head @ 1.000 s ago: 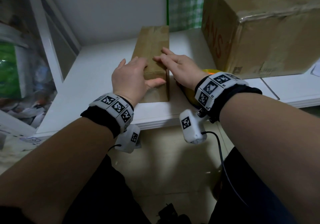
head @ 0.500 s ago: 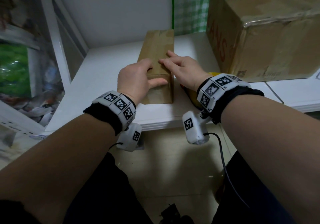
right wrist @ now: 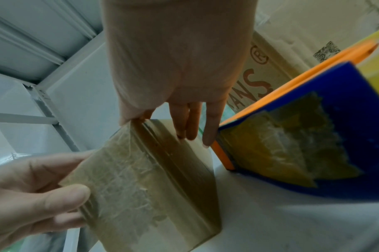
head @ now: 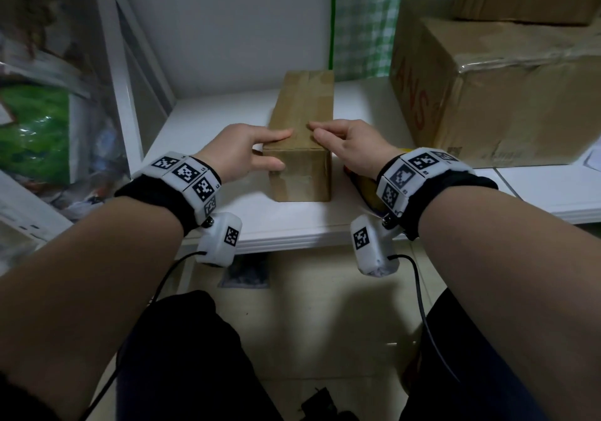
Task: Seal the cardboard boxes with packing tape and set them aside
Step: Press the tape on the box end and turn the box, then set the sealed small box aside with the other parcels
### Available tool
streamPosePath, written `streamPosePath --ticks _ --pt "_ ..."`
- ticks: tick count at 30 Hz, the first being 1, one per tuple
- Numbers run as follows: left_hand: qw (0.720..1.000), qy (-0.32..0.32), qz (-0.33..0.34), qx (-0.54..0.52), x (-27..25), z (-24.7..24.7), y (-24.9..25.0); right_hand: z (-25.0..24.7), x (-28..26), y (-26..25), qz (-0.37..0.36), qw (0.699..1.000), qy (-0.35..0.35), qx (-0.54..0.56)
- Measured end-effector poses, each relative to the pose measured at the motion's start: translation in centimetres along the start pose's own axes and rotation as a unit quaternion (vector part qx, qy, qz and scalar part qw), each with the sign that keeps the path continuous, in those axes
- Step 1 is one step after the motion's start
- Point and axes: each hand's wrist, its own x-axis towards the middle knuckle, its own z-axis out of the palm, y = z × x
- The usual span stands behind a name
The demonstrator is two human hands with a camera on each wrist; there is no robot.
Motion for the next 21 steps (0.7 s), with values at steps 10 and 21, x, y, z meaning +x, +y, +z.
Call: streamPosePath --ticks 10,21 --pt "0.991 -0.060 -0.054 -0.108 -0.2 -0.6 -0.4 -0.7 -0.6 -0.7 0.048 0.997 -0.062 0.015" --pt "0.920 -0.041 -0.170 -0.351 -0.7 -1.0 3.4 -2.2 -0.8 -4.2 0.163 0.970 -0.001 0.182"
